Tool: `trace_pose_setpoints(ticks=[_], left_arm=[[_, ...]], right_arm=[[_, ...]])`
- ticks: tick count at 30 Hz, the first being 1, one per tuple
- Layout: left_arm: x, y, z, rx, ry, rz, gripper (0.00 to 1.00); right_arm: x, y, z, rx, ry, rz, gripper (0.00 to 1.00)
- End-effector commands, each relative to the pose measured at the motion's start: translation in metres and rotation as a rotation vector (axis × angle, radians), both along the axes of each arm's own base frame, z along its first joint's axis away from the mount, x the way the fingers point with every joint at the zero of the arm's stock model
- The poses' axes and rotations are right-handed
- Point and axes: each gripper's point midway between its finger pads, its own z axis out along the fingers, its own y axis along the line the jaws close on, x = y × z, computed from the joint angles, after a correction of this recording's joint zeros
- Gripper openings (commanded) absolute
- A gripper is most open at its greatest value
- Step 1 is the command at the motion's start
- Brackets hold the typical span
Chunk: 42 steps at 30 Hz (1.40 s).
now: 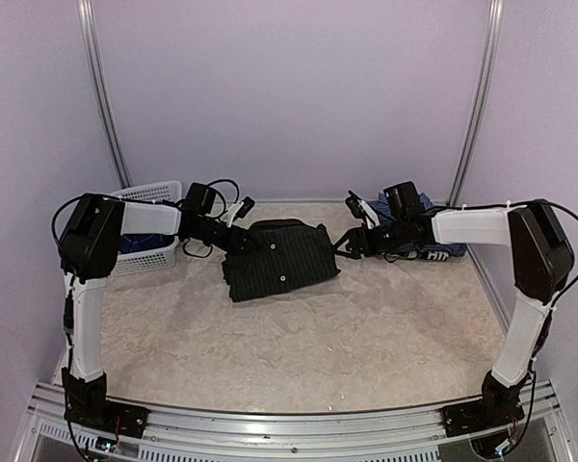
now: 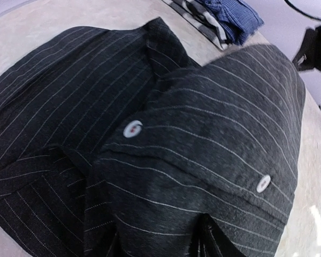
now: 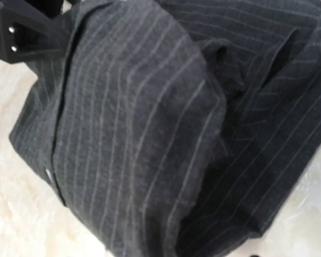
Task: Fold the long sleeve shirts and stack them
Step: Adjust the square-folded shirt at the center of the board.
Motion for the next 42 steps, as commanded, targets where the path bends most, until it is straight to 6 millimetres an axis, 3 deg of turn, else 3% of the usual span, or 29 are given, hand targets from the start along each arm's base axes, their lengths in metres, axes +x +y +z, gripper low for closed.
trace_pose_setpoints(ticks=[1, 3, 5, 9, 14, 16, 20, 26, 30, 36, 42], left_arm=[[-0.030, -0.011, 0.014, -0.035, -0.010, -0.115, 0.36], [-0.042, -0.019, 0.028, -0.030, -0.050, -0.138, 0.33], [-0.056, -0.030, 0.042, -0.014, -0.082, -0.164, 0.23], [-0.091, -0.050, 0.051, 0.034, -0.114, -0.212, 0.12], [-0.153, -0.076, 0.055, 0.150, -0.209, -0.227, 0.09], [-0.189, -0.091, 0.057, 0.211, -0.273, -0.237, 0.10], [-0.242, -0.099, 0.043, 0.344, -0.376, -0.210, 0.23], [-0.298, -0.086, 0.024, 0.426, -0.461, -0.141, 0.70], [-0.310, -0.075, 0.028, 0.390, -0.477, -0.115, 0.98], [-0.295, -0.057, 0.059, 0.196, -0.420, 0.056, 0.99], [-0.291, -0.040, 0.052, 0.059, -0.196, 0.196, 0.99]], right_arm=[[-0.009, 0.000, 0.017, -0.002, -0.035, 0.014, 0.65], [-0.010, -0.002, 0.019, -0.007, -0.043, 0.006, 0.65], [-0.012, -0.005, 0.021, -0.016, -0.049, 0.001, 0.65], [-0.017, -0.015, 0.027, -0.046, -0.068, -0.024, 0.65], [-0.022, -0.031, 0.038, -0.093, -0.097, -0.084, 0.65], [-0.023, -0.041, 0.048, -0.111, -0.118, -0.132, 0.67], [-0.029, -0.066, 0.066, -0.150, -0.162, -0.243, 0.71], [-0.050, -0.087, 0.064, -0.195, -0.156, -0.292, 0.74], [-0.064, -0.087, 0.046, -0.199, -0.115, -0.268, 0.74], [-0.074, -0.069, 0.018, -0.174, -0.069, -0.179, 0.75], [-0.075, -0.054, -0.016, -0.142, -0.007, -0.116, 0.84]])
